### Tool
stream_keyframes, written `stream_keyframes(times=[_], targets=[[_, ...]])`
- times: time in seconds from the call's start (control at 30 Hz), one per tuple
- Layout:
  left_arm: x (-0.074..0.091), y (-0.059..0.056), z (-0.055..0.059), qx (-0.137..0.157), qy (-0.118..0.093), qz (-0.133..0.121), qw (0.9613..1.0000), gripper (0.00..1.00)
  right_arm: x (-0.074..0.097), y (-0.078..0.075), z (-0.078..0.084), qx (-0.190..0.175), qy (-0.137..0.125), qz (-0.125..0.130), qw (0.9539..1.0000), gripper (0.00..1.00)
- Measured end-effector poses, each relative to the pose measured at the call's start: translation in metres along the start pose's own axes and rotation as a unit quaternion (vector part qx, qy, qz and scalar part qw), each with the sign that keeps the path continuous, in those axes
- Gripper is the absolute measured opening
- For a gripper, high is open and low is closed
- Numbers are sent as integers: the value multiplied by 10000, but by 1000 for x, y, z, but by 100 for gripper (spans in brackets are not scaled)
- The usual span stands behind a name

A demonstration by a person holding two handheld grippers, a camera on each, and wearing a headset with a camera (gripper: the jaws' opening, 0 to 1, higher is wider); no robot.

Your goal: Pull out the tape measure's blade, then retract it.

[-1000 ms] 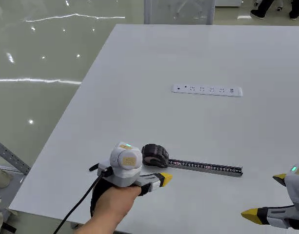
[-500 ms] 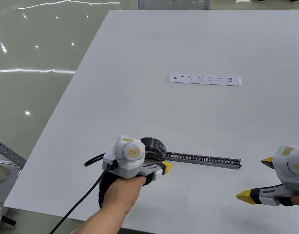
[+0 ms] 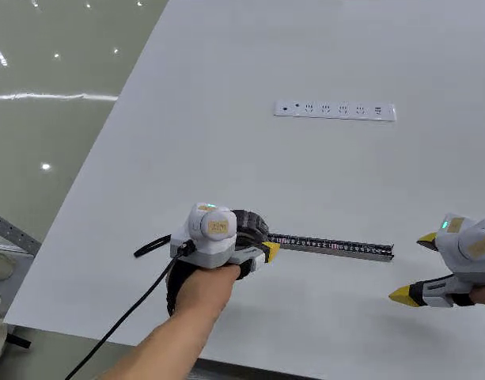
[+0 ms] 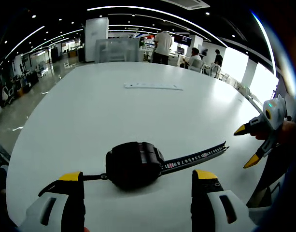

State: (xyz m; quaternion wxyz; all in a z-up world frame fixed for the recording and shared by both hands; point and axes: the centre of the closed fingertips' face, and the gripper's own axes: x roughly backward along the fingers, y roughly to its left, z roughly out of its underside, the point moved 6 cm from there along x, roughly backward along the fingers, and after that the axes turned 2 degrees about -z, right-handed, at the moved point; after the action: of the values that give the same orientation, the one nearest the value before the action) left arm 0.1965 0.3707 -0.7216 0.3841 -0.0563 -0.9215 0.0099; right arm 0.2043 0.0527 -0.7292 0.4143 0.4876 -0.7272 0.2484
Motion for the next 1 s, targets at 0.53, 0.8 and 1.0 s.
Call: stream_keyframes(times=[0.53,0.8,1.0], targets=[[-21,1,-4,28,70,-99,9999,84,-20,-20,-6,627,245,-336,9972,55],[-28,1,-5,64,71,-121,9999,81,-27,-27,-8,871,298,-505,9945,50],[-31,2,-6,94,61,-128,9999,79,-32,-32,-9,1068,374,-638,9915,45]])
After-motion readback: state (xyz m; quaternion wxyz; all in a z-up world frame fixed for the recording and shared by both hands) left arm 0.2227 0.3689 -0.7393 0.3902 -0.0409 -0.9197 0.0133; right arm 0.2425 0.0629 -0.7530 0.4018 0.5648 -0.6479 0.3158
